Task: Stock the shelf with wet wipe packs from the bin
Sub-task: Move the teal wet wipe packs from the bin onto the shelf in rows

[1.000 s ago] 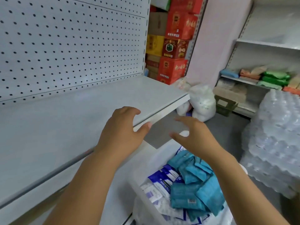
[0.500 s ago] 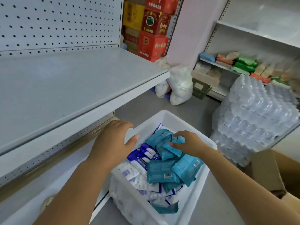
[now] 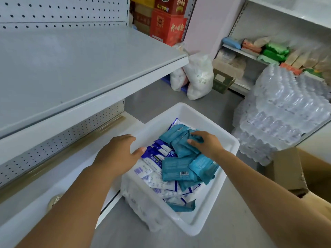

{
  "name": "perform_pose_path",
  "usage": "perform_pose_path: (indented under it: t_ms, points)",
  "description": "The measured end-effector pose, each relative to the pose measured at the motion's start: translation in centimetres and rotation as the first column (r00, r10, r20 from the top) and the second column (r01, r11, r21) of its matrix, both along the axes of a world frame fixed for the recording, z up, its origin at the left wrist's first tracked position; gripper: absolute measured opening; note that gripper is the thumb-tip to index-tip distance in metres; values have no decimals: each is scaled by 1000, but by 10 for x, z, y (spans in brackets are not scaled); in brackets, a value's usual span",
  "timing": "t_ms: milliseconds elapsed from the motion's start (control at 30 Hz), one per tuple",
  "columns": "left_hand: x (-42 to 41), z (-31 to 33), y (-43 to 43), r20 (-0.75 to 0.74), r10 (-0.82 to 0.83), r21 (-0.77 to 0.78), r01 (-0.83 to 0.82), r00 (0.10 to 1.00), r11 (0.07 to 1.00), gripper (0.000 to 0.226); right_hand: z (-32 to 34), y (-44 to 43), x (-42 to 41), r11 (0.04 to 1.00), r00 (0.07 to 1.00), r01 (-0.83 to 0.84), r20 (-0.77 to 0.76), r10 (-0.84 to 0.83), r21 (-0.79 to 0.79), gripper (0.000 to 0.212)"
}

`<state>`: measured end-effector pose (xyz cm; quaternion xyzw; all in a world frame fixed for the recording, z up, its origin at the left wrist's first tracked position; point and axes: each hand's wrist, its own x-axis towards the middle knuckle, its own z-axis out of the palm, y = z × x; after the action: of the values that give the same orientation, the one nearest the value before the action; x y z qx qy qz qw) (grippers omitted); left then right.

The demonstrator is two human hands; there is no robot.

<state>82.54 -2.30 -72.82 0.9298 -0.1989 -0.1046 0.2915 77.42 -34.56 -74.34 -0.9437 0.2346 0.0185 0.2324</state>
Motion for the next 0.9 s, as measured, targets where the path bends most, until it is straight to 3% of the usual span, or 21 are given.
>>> perform_pose_path:
  t_ms: [333,533,700,800,900]
  points:
    - [-3,6,-4,-27,8,52,-7,1000,999,68,-4,-11,8,996,989,92,122,-89,-20,21]
    - [-5,26,-11,-83,42,-72,-48,996,996,67,17,-12,8,971,906,198,352,-233,134,19]
    - [-11,44,-20,-127,60,-212,-86,990,973,58,51,-4,8,884,788,263,443,-428,387,21]
    - [-16,53,-24,-180,64,-303,-117,982,946,51,72,14,-1,838,721,209,500,-480,504,13]
    - [-22,60,-26,-239,50,-387,-143,970,911,44,88,38,-12,777,712,99,501,-492,622,12]
